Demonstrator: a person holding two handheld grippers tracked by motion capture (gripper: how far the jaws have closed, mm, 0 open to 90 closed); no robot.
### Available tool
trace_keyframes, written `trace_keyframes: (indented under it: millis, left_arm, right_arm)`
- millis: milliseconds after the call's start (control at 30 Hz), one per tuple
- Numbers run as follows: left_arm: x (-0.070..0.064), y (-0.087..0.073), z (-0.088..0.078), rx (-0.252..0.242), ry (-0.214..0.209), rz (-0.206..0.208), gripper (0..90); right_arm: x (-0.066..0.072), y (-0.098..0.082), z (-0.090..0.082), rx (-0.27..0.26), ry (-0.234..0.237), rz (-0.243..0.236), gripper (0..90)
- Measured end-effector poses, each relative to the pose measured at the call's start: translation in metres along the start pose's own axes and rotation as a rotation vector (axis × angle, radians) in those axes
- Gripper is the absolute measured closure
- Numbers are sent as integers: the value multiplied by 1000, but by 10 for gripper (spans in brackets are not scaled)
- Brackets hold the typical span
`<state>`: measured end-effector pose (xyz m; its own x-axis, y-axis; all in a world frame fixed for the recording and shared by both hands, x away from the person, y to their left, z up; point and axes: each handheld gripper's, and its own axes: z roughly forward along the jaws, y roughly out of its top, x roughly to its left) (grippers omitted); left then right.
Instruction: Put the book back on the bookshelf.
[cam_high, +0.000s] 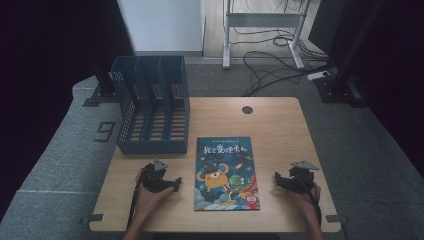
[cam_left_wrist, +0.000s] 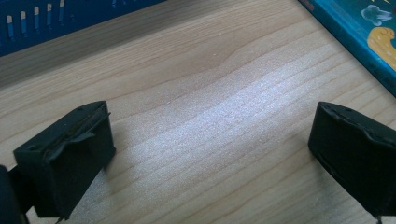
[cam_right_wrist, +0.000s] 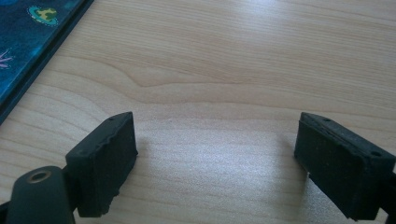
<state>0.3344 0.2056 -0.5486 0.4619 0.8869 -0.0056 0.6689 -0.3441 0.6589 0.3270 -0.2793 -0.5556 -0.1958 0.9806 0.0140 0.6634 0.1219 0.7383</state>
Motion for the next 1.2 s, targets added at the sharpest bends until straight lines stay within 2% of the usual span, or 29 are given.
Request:
trace_keyframes:
  millis: [167, 267, 433, 567, 700, 833, 967, 1033, 1100, 1167, 1200]
  left_arm:
    - [0, 1, 1, 1, 4, -8, 0]
    - [-2, 3, 2, 1, 26, -30, 0]
    - [-2, 2, 1, 1, 25, -32, 3]
    - [0, 3, 0, -5, 37, -47, 45]
    - [3, 6, -6, -44, 24, -70, 61]
    - [8, 10, -13, -76, 3, -96, 74]
    - [10, 8, -17, -91, 4, -102, 88]
    - [12, 6, -22, -103, 12, -113, 92]
    - [10, 6, -23, -104, 61, -89, 92]
    - [8, 7, -24, -106, 75, -77, 94]
    - [7, 8, -25, -105, 66, -78, 96]
  right_arm:
    - [0, 0, 0, -3, 1, 1, 125]
    - [0, 1, 1, -4, 2, -5, 125]
    - [4, 5, 4, 8, 5, -9, 138]
    - [10, 9, 5, 16, 2, -26, 146]
    - [20, 10, 5, 19, -2, -52, 151]
    - [22, 8, 1, 10, 5, -46, 154]
    - [23, 11, 0, -6, 14, -38, 158]
    - [26, 16, 3, -18, 14, -46, 158]
    - [28, 17, 4, -20, 21, -48, 160]
    - [29, 18, 5, -20, 25, -50, 160]
    - [29, 18, 5, -23, 28, -55, 160]
